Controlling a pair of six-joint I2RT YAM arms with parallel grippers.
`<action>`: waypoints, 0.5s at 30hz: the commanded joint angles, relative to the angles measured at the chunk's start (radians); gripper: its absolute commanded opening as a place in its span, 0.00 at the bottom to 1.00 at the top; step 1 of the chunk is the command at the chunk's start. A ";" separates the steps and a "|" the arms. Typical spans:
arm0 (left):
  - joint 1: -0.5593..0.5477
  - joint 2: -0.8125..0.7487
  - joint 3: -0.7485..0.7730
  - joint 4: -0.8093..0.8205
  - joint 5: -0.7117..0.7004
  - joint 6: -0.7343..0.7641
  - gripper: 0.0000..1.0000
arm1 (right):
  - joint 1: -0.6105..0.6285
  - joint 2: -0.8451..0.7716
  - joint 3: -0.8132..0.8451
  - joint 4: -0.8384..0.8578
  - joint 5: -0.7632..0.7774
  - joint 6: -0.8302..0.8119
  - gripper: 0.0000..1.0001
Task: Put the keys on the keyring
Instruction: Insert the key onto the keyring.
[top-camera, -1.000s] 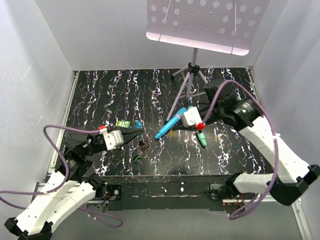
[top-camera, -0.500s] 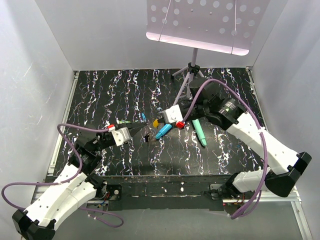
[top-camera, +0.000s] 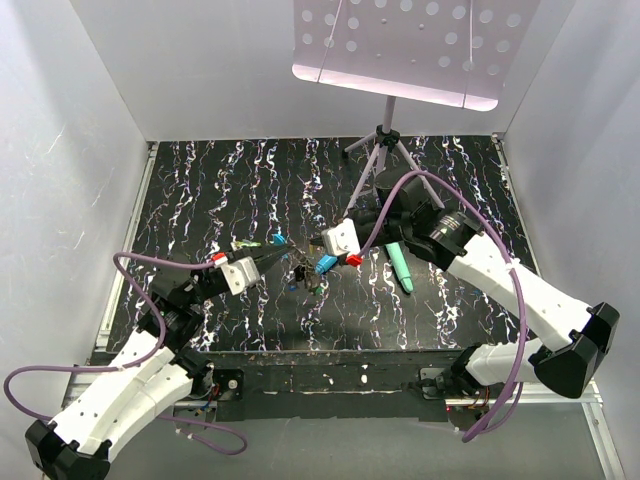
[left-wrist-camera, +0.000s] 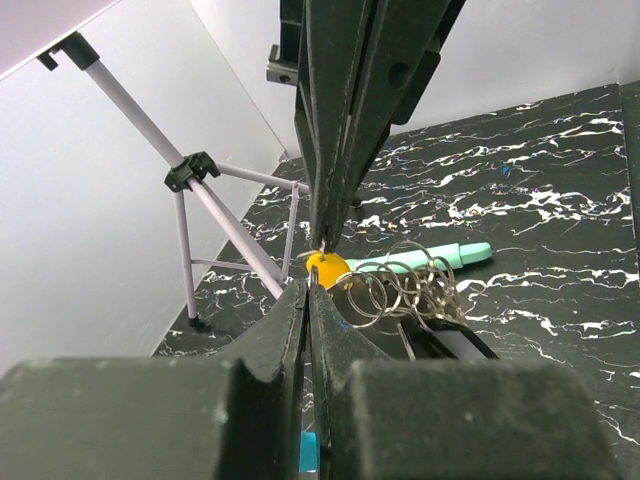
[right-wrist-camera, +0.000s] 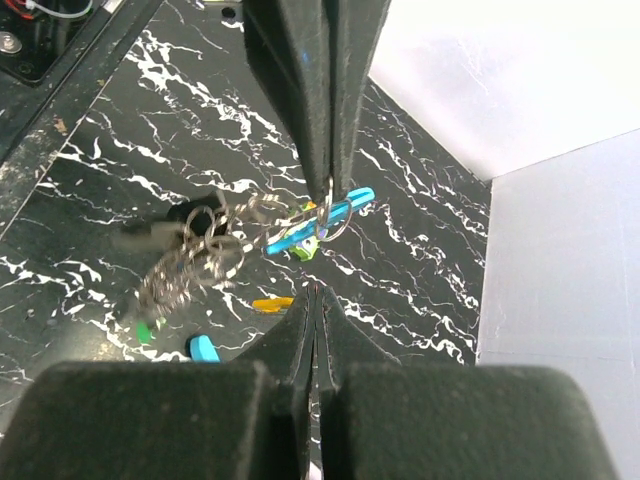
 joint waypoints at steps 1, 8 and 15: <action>0.004 -0.015 -0.013 0.070 -0.039 -0.014 0.00 | 0.001 -0.041 -0.017 0.148 -0.013 0.067 0.01; -0.004 -0.022 -0.039 0.133 -0.096 -0.068 0.00 | 0.001 -0.050 -0.048 0.216 -0.023 0.153 0.01; -0.009 -0.024 -0.048 0.158 -0.097 -0.091 0.00 | 0.002 -0.049 -0.062 0.257 -0.017 0.182 0.01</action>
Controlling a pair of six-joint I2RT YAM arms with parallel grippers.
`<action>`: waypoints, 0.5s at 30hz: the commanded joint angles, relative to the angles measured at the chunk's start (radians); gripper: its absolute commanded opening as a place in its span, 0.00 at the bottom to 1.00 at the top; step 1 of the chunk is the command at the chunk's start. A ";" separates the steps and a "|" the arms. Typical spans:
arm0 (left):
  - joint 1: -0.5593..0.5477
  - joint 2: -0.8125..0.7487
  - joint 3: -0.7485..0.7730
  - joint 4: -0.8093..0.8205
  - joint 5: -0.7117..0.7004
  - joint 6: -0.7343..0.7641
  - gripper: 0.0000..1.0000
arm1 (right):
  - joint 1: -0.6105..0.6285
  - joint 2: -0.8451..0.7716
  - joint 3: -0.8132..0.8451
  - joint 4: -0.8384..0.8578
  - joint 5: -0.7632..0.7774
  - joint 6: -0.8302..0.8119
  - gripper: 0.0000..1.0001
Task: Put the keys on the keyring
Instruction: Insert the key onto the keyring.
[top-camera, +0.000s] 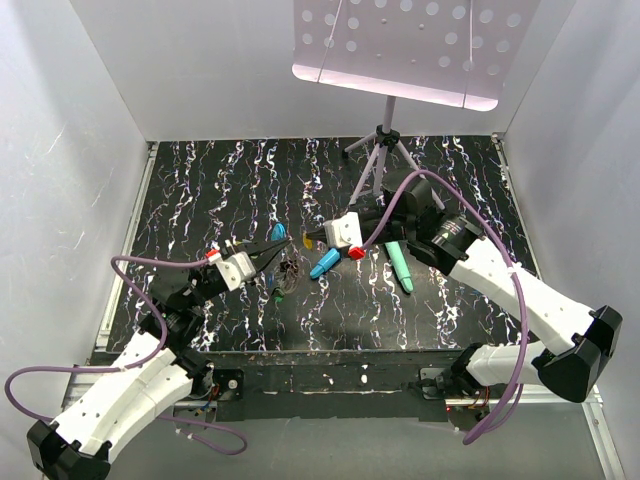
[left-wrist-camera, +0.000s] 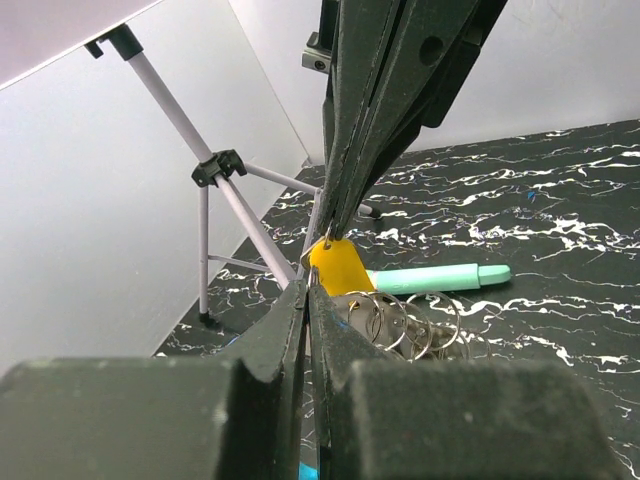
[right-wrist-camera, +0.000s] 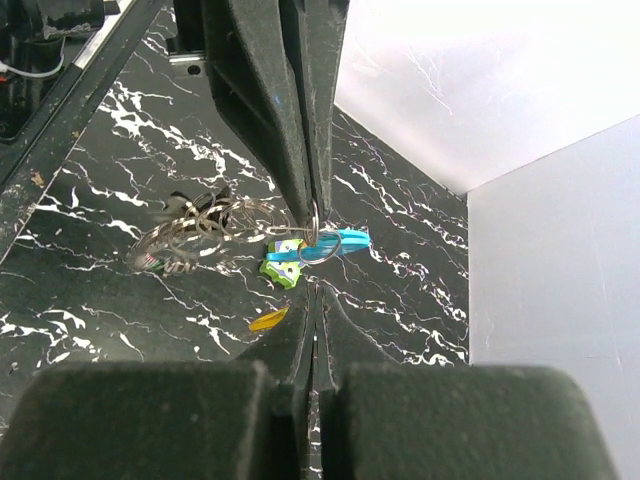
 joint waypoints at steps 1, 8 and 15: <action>-0.009 -0.012 -0.006 0.073 -0.023 -0.024 0.00 | 0.003 -0.022 -0.011 0.083 -0.004 0.037 0.01; -0.020 -0.012 -0.012 0.086 -0.035 -0.034 0.00 | 0.011 -0.019 -0.014 0.103 0.003 0.054 0.01; -0.028 -0.012 -0.017 0.096 -0.059 -0.041 0.00 | 0.014 -0.014 -0.014 0.120 -0.005 0.079 0.01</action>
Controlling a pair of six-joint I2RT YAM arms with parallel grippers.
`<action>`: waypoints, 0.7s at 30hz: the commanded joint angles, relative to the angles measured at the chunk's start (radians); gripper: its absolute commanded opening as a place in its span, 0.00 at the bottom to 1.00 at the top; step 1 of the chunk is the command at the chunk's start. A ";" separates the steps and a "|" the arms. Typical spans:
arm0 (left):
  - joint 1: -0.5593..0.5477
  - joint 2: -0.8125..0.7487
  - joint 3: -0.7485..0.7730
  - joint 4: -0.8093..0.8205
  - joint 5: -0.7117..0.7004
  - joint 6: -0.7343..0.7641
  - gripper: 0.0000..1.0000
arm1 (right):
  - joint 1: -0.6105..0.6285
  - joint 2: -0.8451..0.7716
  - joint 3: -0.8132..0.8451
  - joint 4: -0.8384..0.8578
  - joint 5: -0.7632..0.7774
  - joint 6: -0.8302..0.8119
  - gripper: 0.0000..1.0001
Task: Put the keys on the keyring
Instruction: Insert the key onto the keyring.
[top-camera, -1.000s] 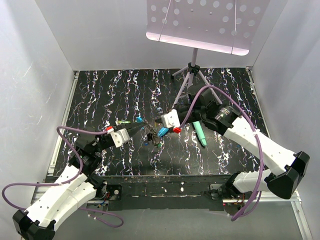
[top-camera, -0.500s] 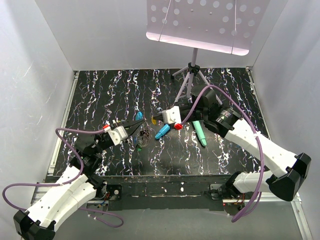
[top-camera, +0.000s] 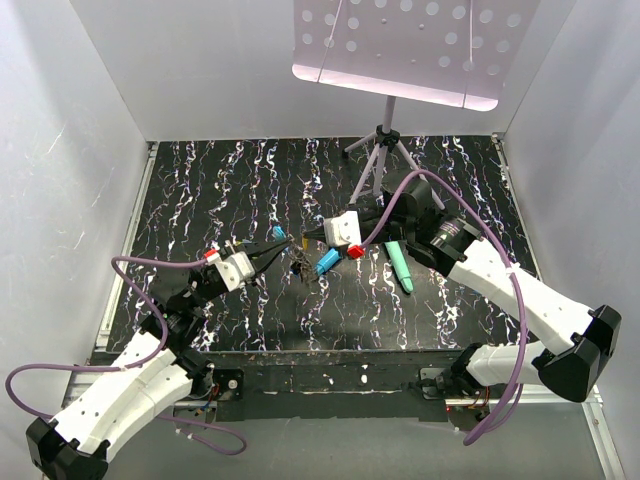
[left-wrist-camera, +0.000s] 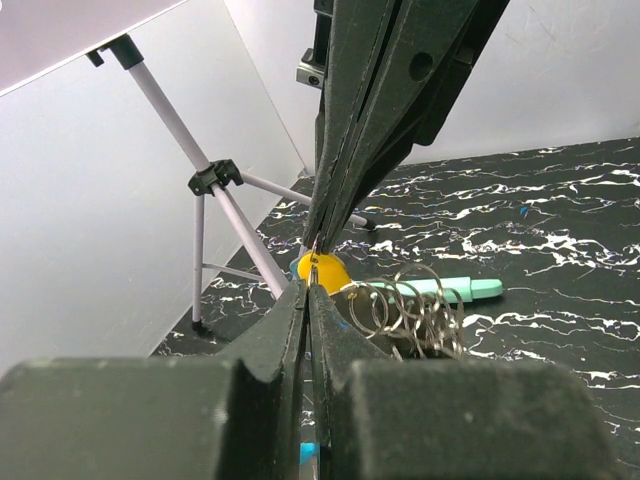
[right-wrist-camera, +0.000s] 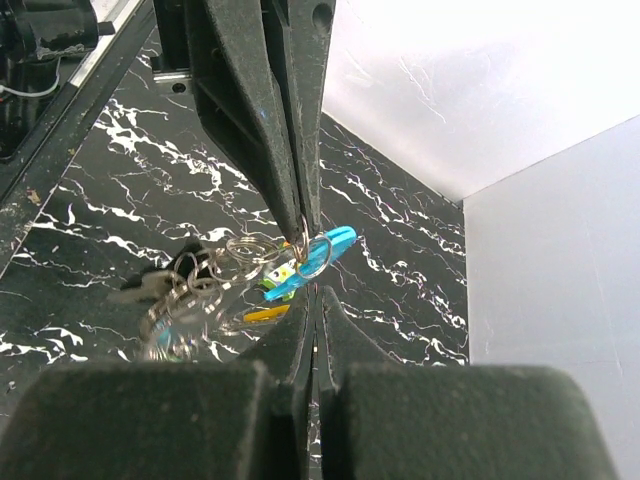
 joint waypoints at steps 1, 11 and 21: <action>-0.008 -0.010 -0.010 0.061 -0.046 -0.006 0.00 | 0.006 -0.014 -0.002 0.060 -0.008 0.033 0.01; -0.014 -0.014 -0.014 0.077 -0.063 -0.018 0.00 | 0.010 -0.006 0.003 0.072 -0.024 0.042 0.01; -0.019 -0.015 -0.022 0.095 -0.063 -0.038 0.00 | 0.018 0.011 0.015 0.075 -0.027 0.035 0.01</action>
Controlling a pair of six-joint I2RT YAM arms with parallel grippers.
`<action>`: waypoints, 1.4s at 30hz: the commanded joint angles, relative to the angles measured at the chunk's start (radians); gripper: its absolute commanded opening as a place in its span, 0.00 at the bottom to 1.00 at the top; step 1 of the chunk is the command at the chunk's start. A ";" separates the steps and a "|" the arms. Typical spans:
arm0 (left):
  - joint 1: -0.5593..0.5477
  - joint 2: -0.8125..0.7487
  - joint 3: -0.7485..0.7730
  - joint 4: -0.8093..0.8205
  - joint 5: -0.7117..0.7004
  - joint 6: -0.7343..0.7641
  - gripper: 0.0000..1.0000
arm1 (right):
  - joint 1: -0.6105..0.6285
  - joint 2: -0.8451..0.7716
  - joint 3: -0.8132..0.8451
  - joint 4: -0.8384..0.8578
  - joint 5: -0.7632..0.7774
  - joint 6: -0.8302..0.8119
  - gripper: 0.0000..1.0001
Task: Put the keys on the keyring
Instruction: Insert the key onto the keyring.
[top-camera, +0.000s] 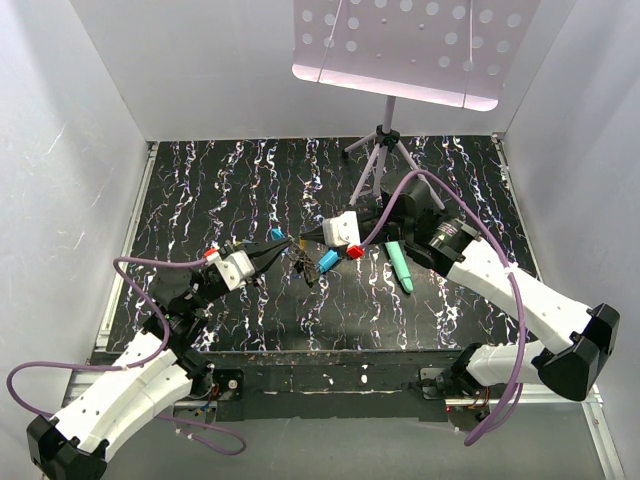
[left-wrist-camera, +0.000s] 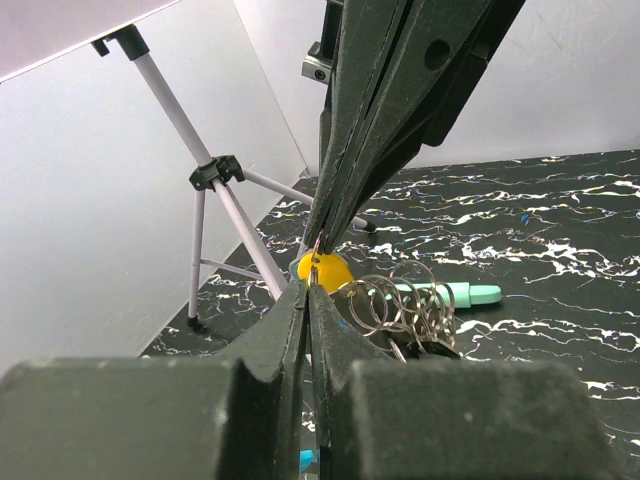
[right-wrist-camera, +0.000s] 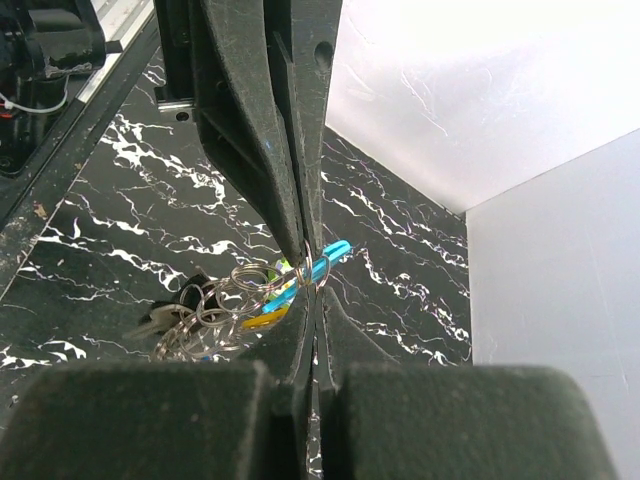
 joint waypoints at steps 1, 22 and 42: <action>-0.006 -0.014 -0.001 0.065 -0.020 -0.008 0.00 | 0.007 0.009 0.015 0.048 -0.017 0.009 0.01; -0.010 -0.014 -0.004 0.076 -0.020 -0.021 0.00 | 0.011 0.018 0.024 0.053 -0.026 0.007 0.01; -0.010 -0.009 0.001 0.068 0.007 -0.019 0.00 | 0.016 0.012 0.020 0.074 -0.025 0.030 0.01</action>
